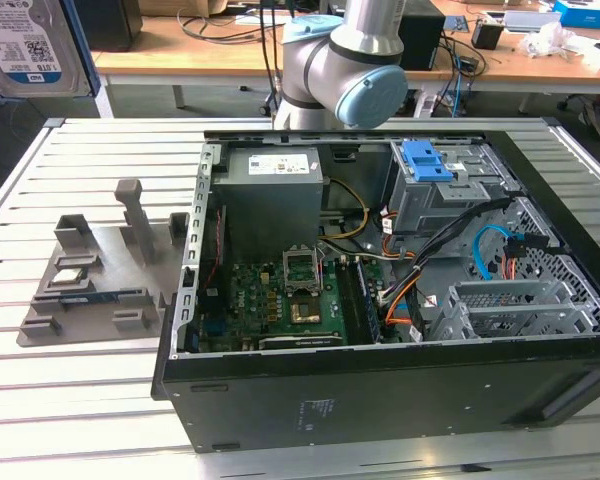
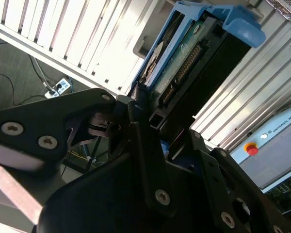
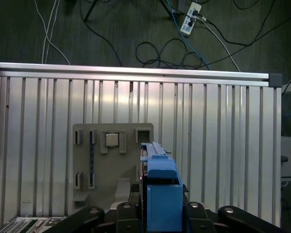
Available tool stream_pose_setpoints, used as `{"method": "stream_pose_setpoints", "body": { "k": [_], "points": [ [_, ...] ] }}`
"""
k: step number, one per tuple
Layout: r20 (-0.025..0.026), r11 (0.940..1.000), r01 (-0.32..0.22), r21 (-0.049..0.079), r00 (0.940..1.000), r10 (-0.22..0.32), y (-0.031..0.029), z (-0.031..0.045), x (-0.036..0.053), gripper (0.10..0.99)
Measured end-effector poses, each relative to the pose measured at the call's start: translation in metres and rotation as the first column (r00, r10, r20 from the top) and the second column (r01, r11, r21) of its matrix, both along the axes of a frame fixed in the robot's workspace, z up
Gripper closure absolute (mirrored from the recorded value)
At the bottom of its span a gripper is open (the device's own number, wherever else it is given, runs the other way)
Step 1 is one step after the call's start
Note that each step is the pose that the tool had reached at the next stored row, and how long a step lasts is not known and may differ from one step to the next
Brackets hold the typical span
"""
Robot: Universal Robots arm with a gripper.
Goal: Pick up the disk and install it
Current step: 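Pick up the disk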
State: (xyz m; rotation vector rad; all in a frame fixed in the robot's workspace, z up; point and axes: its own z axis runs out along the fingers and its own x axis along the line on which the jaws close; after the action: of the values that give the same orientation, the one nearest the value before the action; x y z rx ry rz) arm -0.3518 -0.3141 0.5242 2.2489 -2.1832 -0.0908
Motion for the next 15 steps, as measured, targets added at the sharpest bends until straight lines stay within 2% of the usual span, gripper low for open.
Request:
{"method": "stream_pose_setpoints", "body": {
  "k": [6,15],
  "points": [
    [0.0,1.0,0.0,0.0,1.0,0.0,0.0,0.0,0.01,0.722],
    [0.0,1.0,0.0,0.0,1.0,0.0,0.0,-0.0001,0.0525,0.722]
  ]
}}
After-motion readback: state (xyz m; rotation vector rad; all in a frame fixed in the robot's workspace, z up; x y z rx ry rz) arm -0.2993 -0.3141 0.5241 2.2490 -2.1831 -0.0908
